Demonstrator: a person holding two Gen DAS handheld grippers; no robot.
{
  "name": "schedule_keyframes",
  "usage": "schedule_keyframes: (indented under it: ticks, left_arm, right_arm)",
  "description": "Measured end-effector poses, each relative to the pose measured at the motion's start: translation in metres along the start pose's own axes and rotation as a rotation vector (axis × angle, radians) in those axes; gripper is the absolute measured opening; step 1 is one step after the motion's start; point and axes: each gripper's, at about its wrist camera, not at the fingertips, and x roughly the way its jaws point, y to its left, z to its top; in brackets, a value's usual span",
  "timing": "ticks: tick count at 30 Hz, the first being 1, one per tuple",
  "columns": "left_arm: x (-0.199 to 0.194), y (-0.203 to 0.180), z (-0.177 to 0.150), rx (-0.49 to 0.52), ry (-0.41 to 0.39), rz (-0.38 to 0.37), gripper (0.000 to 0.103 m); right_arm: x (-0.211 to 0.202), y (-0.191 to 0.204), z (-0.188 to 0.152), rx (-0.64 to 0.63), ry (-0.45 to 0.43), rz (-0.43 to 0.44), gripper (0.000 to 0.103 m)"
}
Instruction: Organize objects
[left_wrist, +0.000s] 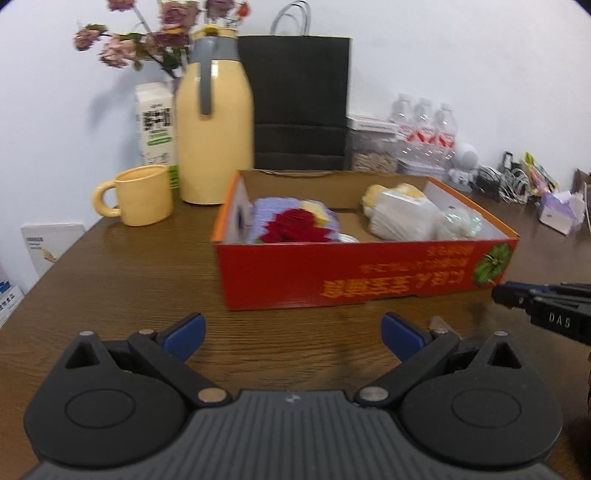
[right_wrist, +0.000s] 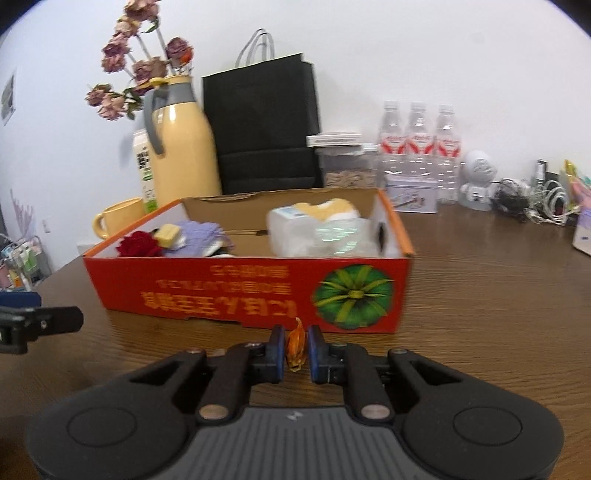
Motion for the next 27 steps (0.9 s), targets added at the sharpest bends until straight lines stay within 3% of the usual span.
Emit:
schedule_keyframes:
  ticks: [11, 27]
  left_arm:
    - [0.024, -0.054, -0.004, 0.048, 0.063, -0.044, 0.103]
    - [0.057, -0.103, -0.005, 0.032, 0.140, -0.011, 0.100]
  right_arm:
    - [-0.009, -0.027, -0.005, 0.015, -0.039, -0.032, 0.012]
    - [-0.020, -0.025, -0.006, 0.014, -0.095, -0.030, 0.012]
